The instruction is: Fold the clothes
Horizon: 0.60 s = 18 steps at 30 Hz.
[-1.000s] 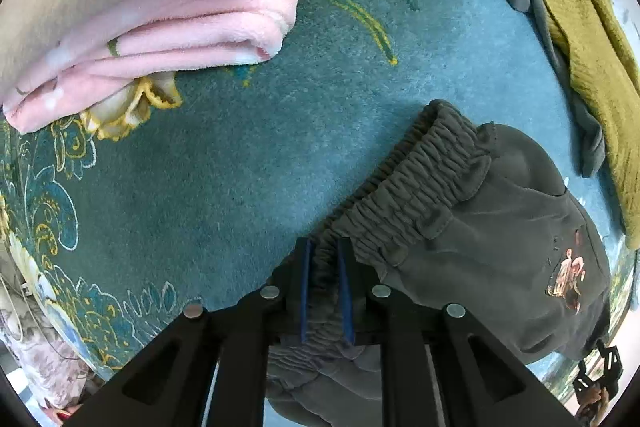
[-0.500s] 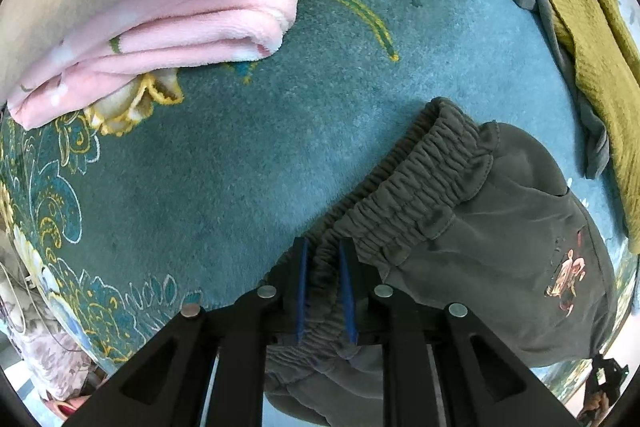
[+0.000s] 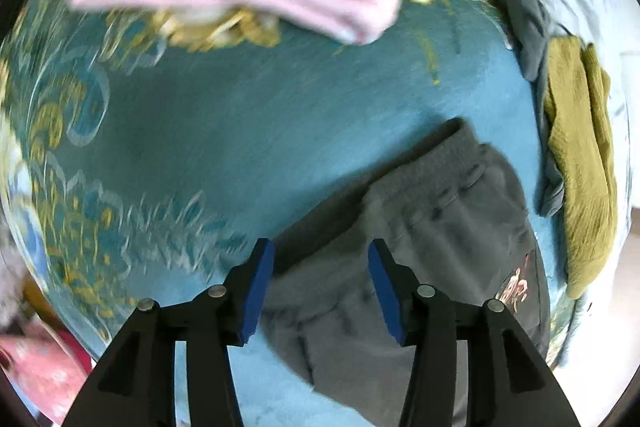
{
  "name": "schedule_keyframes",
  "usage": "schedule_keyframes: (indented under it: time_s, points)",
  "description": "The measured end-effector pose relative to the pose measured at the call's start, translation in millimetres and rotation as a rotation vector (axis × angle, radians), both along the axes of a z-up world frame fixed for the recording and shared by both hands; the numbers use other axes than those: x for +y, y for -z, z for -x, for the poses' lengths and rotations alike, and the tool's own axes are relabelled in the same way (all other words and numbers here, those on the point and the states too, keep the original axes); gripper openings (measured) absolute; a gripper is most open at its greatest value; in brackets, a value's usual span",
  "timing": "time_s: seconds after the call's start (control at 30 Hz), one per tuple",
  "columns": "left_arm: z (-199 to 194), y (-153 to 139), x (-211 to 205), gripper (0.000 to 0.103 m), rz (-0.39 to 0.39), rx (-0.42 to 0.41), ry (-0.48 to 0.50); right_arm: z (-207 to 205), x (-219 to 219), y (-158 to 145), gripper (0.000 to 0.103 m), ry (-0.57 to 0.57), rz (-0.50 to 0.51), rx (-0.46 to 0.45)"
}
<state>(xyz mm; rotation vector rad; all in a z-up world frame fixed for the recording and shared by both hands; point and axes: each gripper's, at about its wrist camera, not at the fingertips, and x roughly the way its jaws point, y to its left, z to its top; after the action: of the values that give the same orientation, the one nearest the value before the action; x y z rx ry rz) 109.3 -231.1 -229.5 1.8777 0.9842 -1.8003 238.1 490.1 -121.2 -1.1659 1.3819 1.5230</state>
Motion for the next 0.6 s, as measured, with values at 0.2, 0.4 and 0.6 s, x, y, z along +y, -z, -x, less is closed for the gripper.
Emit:
schedule_keyframes:
  time_s: [0.2,0.4,0.6]
  points:
    - [-63,25,9,0.058,-0.075,-0.003,-0.048,-63,-39,-32,0.05,0.031,0.015,-0.017]
    - [-90,49,20,0.058,-0.134,0.053,-0.125,-109,-70,-63,0.05,0.038,-0.004,-0.044]
    - [-99,58,32,0.035,-0.179,0.091,-0.189,-120,-86,-91,0.051,-0.001,-0.033,-0.025]
